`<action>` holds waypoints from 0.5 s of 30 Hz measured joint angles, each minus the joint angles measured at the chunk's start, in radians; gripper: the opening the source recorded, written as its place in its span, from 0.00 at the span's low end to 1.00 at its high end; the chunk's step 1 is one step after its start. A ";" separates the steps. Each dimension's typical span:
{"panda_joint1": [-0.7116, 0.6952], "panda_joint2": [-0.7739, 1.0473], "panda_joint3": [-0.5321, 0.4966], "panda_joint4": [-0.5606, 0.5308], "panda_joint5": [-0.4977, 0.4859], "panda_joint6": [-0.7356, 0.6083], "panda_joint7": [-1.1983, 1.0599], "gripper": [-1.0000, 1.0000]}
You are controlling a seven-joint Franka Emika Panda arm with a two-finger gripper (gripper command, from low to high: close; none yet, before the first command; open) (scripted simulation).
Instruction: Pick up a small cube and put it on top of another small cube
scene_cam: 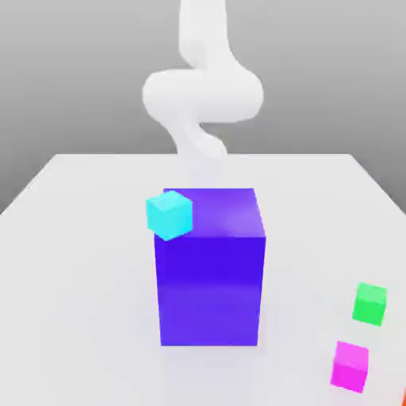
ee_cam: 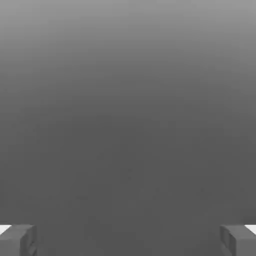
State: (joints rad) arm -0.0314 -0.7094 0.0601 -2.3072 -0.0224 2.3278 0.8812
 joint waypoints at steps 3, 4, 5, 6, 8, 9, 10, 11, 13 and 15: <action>-0.034 0.113 0.074 -0.009 -0.035 0.035 0.106 0.50; -0.045 0.149 0.097 -0.012 -0.047 0.046 0.141 0.50; -0.053 0.185 0.119 -0.015 -0.060 0.058 0.177 0.50; -0.063 0.221 0.142 -0.018 -0.074 0.069 0.213 0.50; -0.078 0.293 0.184 -0.024 -0.104 0.091 0.286 0.50; -0.085 0.329 0.205 -0.026 -0.120 0.102 0.323 0.50; -0.091 0.365 0.224 -0.029 -0.137 0.113 0.361 0.50; -0.097 0.402 0.244 -0.032 -0.153 0.123 0.399 0.50; -0.102 0.475 0.277 -0.037 -0.189 0.145 0.476 0.50; -0.099 0.549 0.300 -0.043 -0.224 0.166 0.553 0.50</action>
State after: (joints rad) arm -0.1300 -0.1599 0.3598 -2.3497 -0.2467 2.4935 1.4342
